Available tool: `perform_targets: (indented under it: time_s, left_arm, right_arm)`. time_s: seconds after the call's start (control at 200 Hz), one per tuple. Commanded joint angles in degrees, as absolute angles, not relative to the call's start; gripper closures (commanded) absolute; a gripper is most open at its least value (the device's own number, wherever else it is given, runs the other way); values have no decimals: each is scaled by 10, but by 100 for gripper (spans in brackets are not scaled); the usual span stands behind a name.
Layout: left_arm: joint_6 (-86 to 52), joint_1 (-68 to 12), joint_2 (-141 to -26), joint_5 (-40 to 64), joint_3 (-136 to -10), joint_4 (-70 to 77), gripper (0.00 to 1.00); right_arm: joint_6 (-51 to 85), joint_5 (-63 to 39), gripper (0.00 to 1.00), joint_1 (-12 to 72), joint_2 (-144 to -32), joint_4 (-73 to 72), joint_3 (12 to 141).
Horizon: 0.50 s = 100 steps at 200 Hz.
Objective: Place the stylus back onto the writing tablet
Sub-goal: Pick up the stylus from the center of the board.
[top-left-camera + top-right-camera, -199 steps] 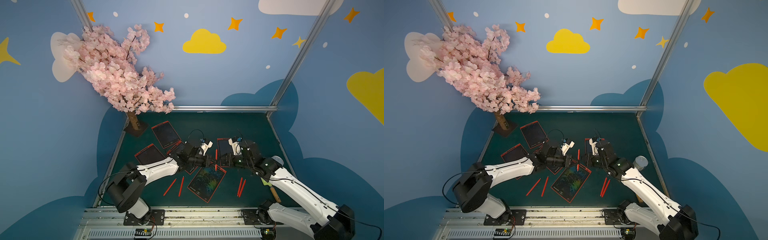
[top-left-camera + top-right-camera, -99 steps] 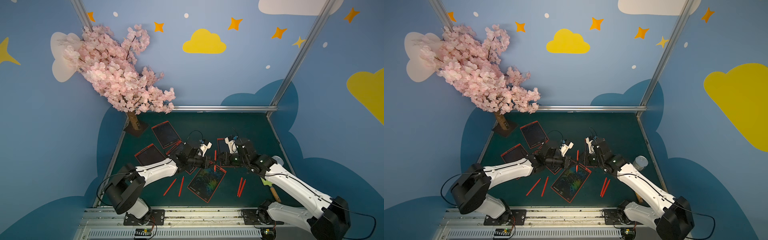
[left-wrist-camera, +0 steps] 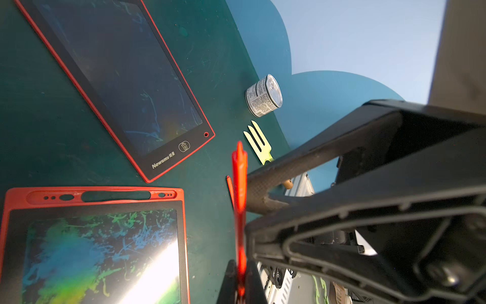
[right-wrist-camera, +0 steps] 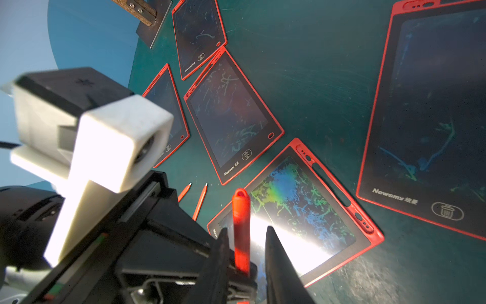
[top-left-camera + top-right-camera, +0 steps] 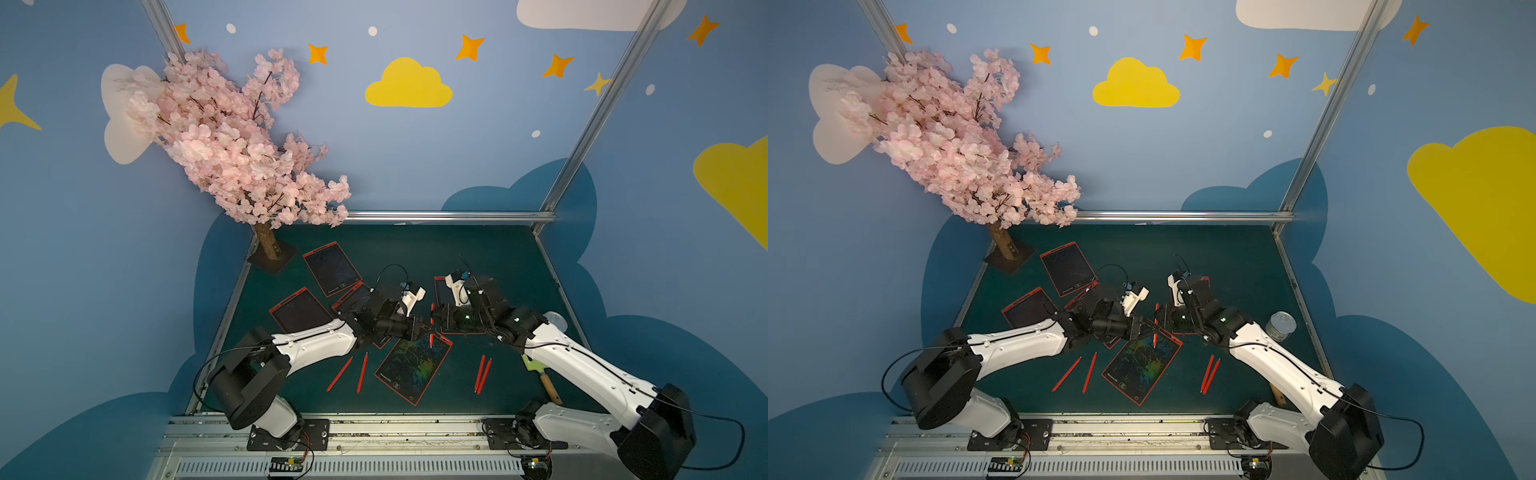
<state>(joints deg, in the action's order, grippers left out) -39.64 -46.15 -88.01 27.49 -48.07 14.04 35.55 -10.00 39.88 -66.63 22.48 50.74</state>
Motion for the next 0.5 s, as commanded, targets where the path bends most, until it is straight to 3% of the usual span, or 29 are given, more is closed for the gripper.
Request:
perform_targets:
  time_s: [0.0,0.33,0.496]
  left_arm:
    - [-387,-465,-866,268,-480,147,98]
    - [-383,-472,-870,258,-487,143,98]
    - [-383,-474,-872,258,-490,144,98]
  right_arm:
    - [355,-91,77,405,-674,221,528]
    - [356,-69,85,414,-680,236,534]
    - [356,-64,83,417,-686,238,536]
